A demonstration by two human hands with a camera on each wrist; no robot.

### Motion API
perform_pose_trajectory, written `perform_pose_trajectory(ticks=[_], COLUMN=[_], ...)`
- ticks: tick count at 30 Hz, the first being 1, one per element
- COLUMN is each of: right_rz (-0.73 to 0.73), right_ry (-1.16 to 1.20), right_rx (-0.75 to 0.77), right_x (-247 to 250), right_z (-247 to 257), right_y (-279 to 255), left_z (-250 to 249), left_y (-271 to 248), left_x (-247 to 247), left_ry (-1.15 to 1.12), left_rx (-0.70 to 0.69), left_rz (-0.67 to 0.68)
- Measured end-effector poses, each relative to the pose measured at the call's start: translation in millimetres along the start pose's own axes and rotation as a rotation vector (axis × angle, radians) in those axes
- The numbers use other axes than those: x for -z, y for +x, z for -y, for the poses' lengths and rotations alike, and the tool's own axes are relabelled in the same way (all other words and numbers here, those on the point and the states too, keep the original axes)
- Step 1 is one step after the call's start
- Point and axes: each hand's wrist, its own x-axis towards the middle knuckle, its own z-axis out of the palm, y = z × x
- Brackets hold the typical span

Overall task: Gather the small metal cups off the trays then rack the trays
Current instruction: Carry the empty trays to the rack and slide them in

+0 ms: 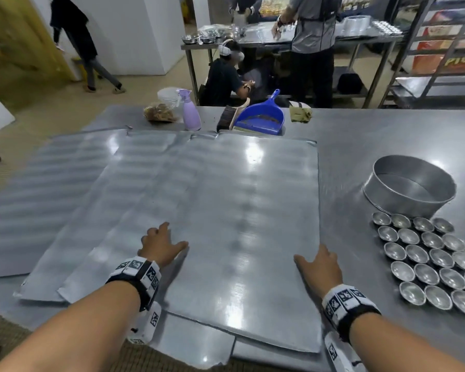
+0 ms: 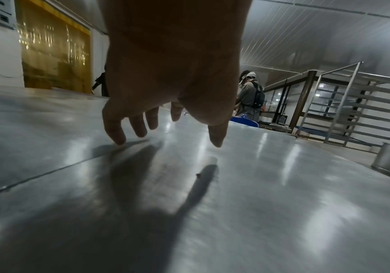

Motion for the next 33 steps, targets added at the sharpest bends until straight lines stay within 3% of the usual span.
perform_pose_trajectory(ticks=[12, 18, 23, 33], right_rz=[-0.047, -0.125, -0.141, -0.138], right_ry=[0.165, 0.209, 0.243, 0.306], right_rx=[0.027, 0.07, 0.134, 0.21], right_x=[-6.5, -3.8, -7.0, -22.9], right_z=[-20.1, -15.9, -12.5, 32.1], right_y=[-6.2, -15.7, -15.4, -25.1], left_z=[27.9, 29.2, 20.9, 59.6], left_y=[34.8, 24.7, 12.2, 9.7], left_x=[0.2, -2.9, 12.2, 47.5], left_ry=[-0.46, -0.547, -0.582, -0.649], left_rx=[-0.033, -0.101, -0.078, -0.077], left_rz=[0.095, 0.044, -0.042, -0.11])
